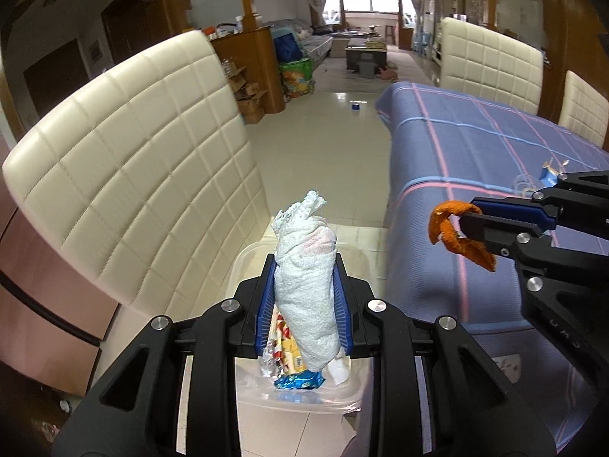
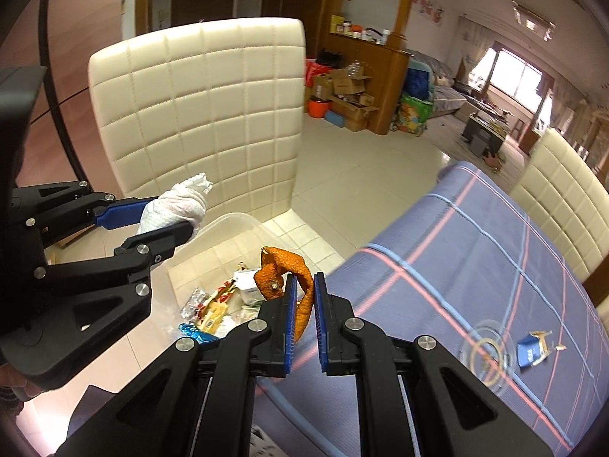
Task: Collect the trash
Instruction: 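Carry the tissue and orange wrapper to the bin and release the tissue from the left tool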
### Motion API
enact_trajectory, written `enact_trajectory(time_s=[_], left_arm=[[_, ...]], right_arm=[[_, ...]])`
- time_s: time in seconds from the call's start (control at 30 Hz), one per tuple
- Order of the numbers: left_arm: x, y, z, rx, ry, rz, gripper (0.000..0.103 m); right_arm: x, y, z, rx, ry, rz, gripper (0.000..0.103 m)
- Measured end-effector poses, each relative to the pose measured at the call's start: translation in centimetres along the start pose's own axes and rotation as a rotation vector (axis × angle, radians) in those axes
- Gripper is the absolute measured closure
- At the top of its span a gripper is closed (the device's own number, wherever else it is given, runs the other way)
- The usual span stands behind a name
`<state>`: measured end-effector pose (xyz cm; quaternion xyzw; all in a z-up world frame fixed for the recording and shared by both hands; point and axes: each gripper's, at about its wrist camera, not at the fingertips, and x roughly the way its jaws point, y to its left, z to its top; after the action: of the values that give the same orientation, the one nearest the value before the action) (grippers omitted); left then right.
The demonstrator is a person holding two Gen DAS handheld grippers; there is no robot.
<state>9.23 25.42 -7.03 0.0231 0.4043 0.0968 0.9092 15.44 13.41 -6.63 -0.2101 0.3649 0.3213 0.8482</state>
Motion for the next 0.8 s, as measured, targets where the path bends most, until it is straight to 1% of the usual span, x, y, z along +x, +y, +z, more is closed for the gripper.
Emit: enact_trajectory(time_s=[0.07,0.2,0.23,0.27,0.3,0.33,0.4,0.47,0.53,0.8], left_arm=[[0.4,1.0,-0.4,-0.015,0.012,0.011,0.072],[1.0,2.6,-1.4,-0.046,0.031,0.035,0.071],[1.2,2.9,-1.5,-0.052,0.035,0.037,0.07],[1.4,3.2,-1.7,-0.059,0.041,0.033,0.066],[1.4,3.3,-1.8,-0.064,0.044,0.034,0.04],[1.5,3.6,-1.9,-0.073,0.042,0.044,0.005],[1.4,3.9,-2.0,-0.091,0.014,0.066,0.004],[1.6,4.0,-1.9,-0.085,0.019,0.065,0.004],[1.9,4.3,-2.1,-0.089,0.02,0.087,0.004],[2.5,5.7,-3.1,-0.137,0.054,0.082,0.004]], right_arm=[[0.4,0.8,0.3,-0.012,0.006,0.009,0.094],[1.1,1.8,0.5,-0.03,0.015,0.02,0.094],[1.3,2.0,0.5,-0.036,0.017,0.018,0.094],[1.4,2.1,0.5,-0.04,0.018,0.015,0.094],[1.5,2.2,0.5,-0.042,0.018,0.014,0.094],[1.6,2.3,0.5,-0.042,0.019,0.014,0.093],[1.9,2.2,0.5,-0.042,0.021,0.012,0.094],[2.2,2.1,0.4,-0.038,0.027,0.011,0.093],[2.5,1.9,0.3,-0.033,0.036,0.015,0.093],[3.8,2.3,0.3,-0.037,0.062,0.039,0.093]])
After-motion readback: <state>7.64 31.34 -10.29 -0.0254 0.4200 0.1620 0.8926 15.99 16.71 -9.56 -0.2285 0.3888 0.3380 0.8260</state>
